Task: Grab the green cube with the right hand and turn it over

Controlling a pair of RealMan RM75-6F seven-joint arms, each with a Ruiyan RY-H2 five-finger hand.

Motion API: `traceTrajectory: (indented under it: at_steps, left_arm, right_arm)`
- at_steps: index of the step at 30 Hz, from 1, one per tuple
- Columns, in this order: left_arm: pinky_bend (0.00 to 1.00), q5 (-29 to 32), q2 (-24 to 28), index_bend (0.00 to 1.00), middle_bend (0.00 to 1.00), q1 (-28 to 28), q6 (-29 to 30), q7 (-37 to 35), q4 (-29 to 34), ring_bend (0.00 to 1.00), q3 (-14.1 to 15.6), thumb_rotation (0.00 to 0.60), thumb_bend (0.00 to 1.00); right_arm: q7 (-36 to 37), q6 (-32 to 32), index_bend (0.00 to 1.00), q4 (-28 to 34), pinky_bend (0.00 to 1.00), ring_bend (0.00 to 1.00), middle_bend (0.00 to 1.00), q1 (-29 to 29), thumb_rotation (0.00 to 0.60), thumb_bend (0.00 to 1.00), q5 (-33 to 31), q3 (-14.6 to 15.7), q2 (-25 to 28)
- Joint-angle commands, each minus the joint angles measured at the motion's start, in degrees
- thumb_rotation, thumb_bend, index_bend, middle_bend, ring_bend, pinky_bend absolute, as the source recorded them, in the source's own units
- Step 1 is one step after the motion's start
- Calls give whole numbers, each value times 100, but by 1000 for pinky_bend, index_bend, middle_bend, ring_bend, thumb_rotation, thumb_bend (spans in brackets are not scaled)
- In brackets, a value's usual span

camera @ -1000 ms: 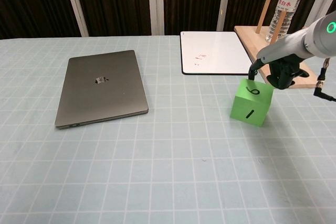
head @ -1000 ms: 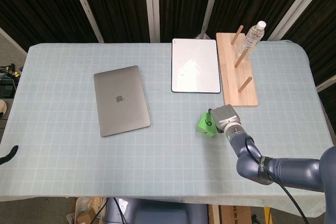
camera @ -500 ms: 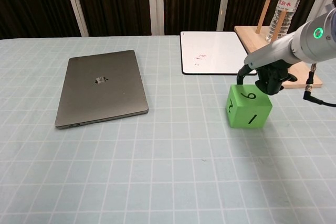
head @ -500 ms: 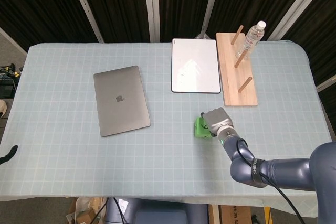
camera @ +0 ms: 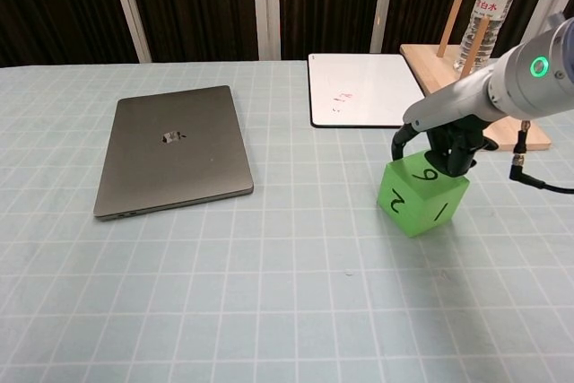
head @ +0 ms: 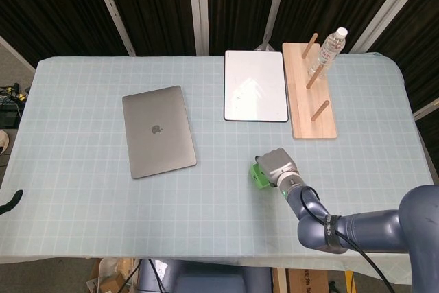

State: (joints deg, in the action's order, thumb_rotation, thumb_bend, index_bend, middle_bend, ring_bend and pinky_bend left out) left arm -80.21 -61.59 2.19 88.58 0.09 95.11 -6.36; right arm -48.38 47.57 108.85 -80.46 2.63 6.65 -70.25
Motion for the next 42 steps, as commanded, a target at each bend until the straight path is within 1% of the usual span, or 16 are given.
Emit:
traceTrajectory:
  at_steps: [1,10,18,22,29,36,42]
  left_arm:
    - [0,-4,-2,101,0,1,-1,6,0,0,3,600,314]
    - [0,11,-4,102,0,-4,10,12,2,0,-5,600,315]
    - [0,11,-16,102,0,-2,12,46,5,0,-3,600,315]
    - [0,1,-21,102,0,-2,17,65,12,0,3,600,315]
    - [0,21,-23,101,0,-1,10,78,16,0,-3,600,315]
    - [0,22,-26,101,0,-3,12,103,30,0,2,600,315]
    - [0,40,-11,102,0,-7,8,78,32,0,-6,600,315]
  right_arm:
    - [-27,33,212,105,703,847,818,-50,600,816,-9,47,31]
    - [-51,56,213,491,703,847,818,-135,600,816,62,206,167]
    - [-120,109,215,807,703,846,818,-195,600,816,156,427,258]
    - [-149,145,233,934,703,846,818,-239,600,816,168,518,292]
    - [-206,154,236,1148,703,846,818,-359,600,818,101,664,357]
    - [-251,176,237,1385,703,847,818,-509,600,818,48,735,383]
    - [-317,223,237,1512,703,847,818,-703,600,819,-156,806,380]
